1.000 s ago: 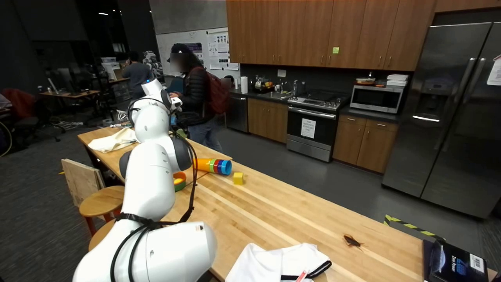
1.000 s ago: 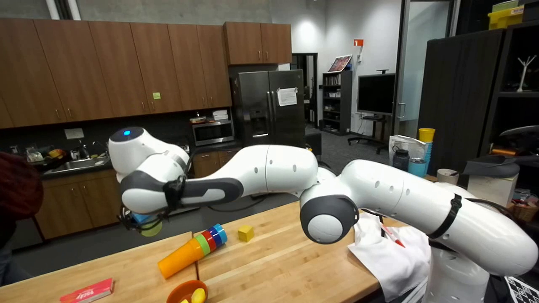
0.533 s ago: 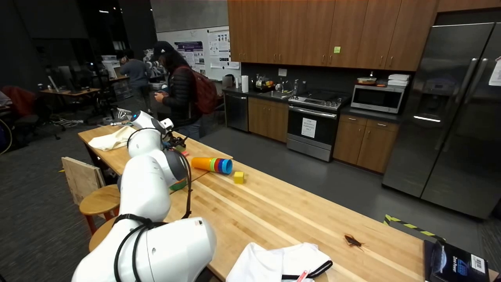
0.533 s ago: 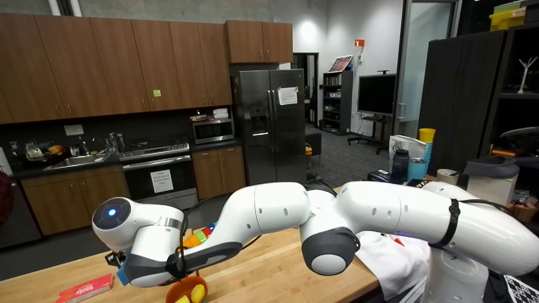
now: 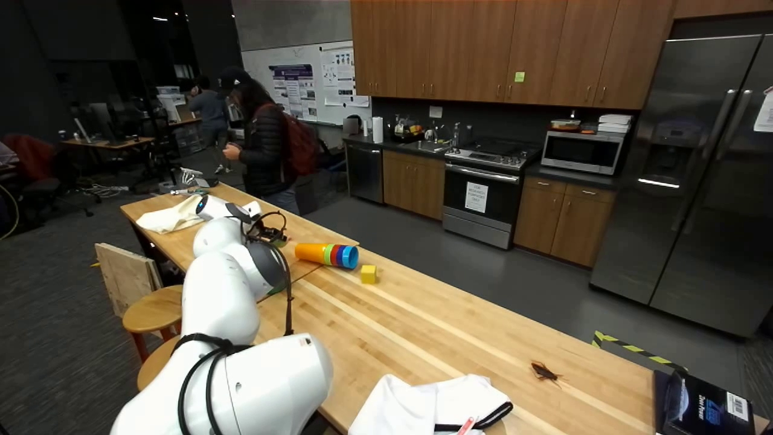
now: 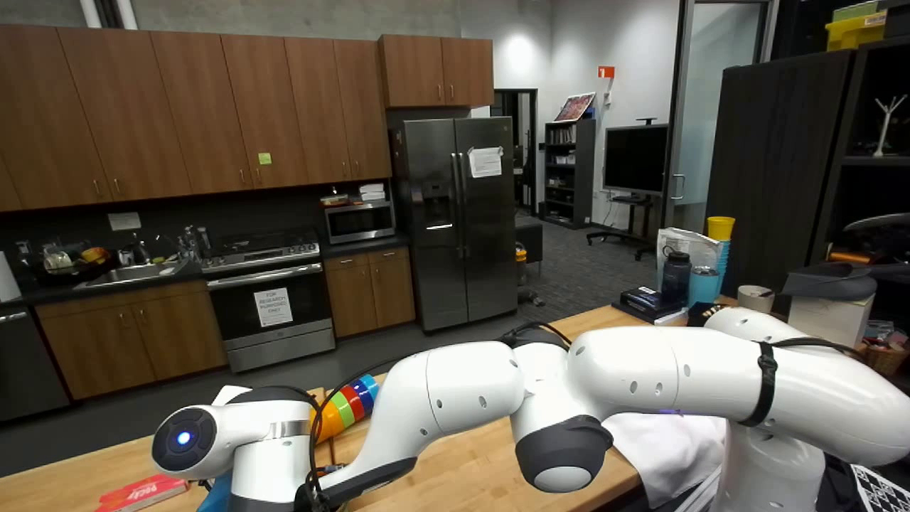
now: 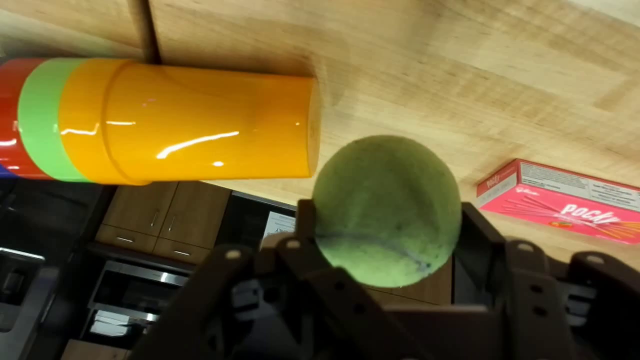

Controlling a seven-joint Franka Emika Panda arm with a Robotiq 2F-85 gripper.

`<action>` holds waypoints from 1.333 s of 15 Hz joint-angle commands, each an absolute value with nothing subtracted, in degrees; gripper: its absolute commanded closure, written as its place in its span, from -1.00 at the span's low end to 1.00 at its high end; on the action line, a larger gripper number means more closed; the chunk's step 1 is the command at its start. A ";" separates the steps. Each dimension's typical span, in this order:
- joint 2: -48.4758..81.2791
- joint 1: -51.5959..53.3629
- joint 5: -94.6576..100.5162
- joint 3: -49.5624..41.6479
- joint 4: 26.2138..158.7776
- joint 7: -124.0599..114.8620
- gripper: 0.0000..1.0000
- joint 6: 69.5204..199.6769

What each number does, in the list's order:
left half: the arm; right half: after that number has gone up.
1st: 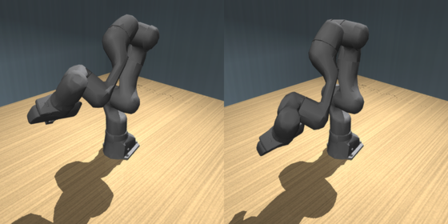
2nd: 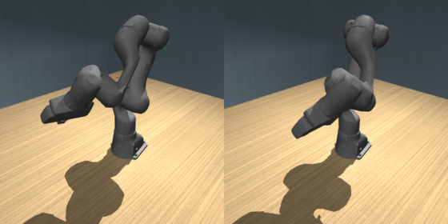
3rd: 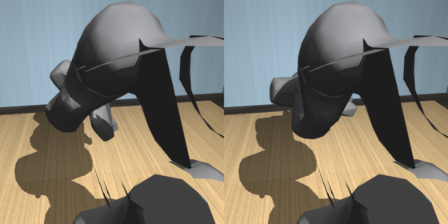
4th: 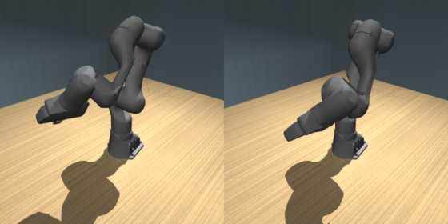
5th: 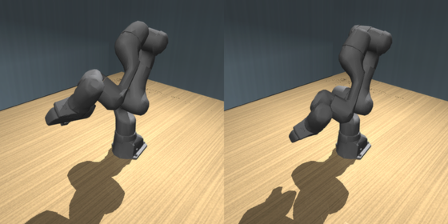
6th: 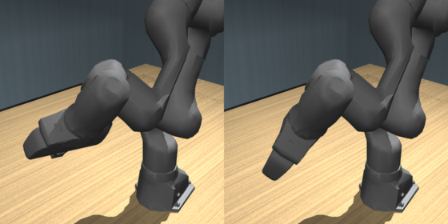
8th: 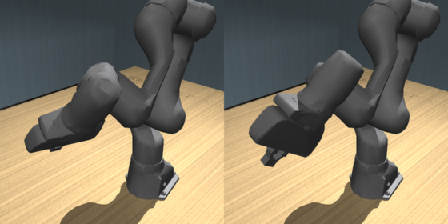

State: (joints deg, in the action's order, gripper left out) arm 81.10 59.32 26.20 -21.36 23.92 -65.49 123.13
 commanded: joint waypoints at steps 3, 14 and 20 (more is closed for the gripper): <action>81.40 60.87 27.49 -24.42 25.20 -71.97 0.15 122.61; 81.79 59.98 22.14 -20.44 25.73 -79.74 0.15 121.38; 81.71 61.29 22.62 -22.73 25.97 -84.81 0.15 117.56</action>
